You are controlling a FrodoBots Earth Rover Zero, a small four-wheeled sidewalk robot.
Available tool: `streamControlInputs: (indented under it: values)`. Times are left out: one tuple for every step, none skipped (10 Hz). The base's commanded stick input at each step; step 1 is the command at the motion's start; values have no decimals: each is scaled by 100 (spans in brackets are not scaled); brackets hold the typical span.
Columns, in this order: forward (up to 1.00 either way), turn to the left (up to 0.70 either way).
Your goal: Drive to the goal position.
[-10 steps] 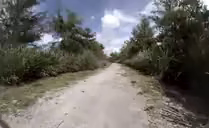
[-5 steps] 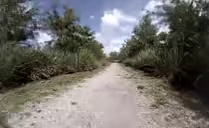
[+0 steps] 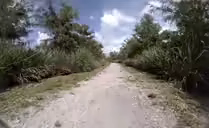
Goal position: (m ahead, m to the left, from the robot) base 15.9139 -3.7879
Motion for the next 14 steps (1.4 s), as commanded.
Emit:
streamControlInputs:
  values:
    - [83,0]
    - [83,0]
    - [83,0]
    - [83,0]
    - [83,0]
    - [83,0]
    - [83,0]
    - [83,0]
    - [83,0]
    - [83,0]
    - [83,0]
    - [83,0]
    - [83,0]
    - [83,0]
